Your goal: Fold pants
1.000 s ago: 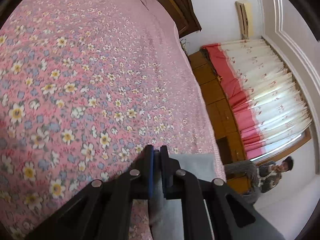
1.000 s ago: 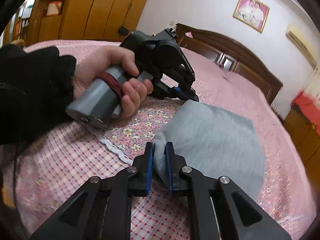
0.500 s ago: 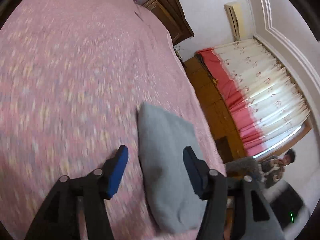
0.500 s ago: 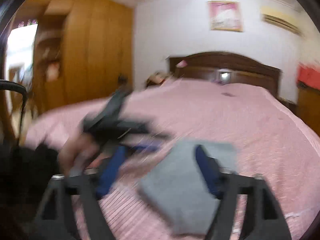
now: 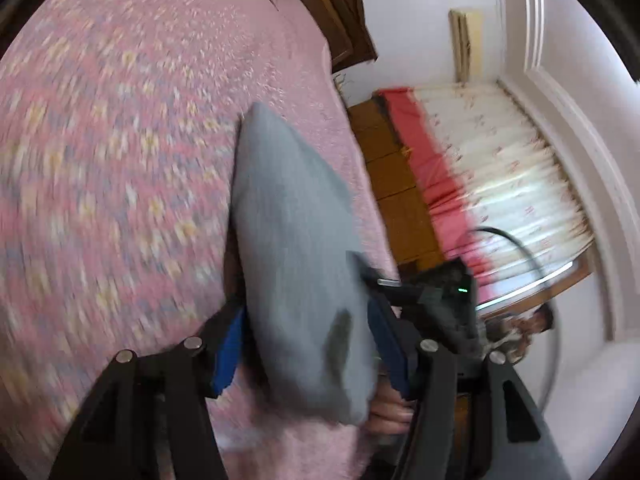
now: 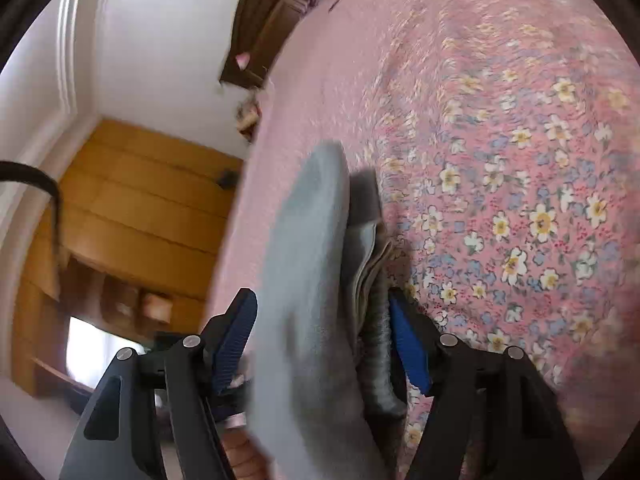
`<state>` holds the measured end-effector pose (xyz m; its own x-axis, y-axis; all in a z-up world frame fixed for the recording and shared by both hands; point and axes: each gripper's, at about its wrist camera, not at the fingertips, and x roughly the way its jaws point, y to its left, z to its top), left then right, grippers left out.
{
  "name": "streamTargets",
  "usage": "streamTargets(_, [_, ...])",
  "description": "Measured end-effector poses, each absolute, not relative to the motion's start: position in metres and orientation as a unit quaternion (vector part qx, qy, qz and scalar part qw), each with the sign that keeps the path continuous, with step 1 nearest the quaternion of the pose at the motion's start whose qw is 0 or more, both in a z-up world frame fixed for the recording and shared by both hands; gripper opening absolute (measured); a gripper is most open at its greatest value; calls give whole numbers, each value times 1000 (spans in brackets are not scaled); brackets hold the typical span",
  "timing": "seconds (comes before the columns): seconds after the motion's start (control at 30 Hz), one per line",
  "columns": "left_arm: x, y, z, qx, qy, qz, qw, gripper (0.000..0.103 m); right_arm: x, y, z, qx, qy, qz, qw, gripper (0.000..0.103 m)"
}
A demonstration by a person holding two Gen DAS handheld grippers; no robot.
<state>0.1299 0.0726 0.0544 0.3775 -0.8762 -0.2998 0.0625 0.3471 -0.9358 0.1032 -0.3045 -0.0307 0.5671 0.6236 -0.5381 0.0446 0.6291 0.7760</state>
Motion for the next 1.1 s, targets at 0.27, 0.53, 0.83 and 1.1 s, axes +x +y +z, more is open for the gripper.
streamTargets(0.27, [102, 64, 45, -511, 437, -290, 681, 30, 103, -278, -23, 300, 439, 141, 835, 58])
streamTargets(0.53, [82, 34, 64, -361, 409, -276, 791, 23, 96, -221, 60, 89, 449, 57, 887, 88])
streamTargets(0.83, [61, 30, 52, -355, 365, -293, 809, 24, 192, -70, 48, -147, 615, 35, 774, 92])
streamTargets(1.1, [49, 19, 49, -356, 365, -291, 810, 23, 202, -29, -8, -263, 647, -118, 705, 61])
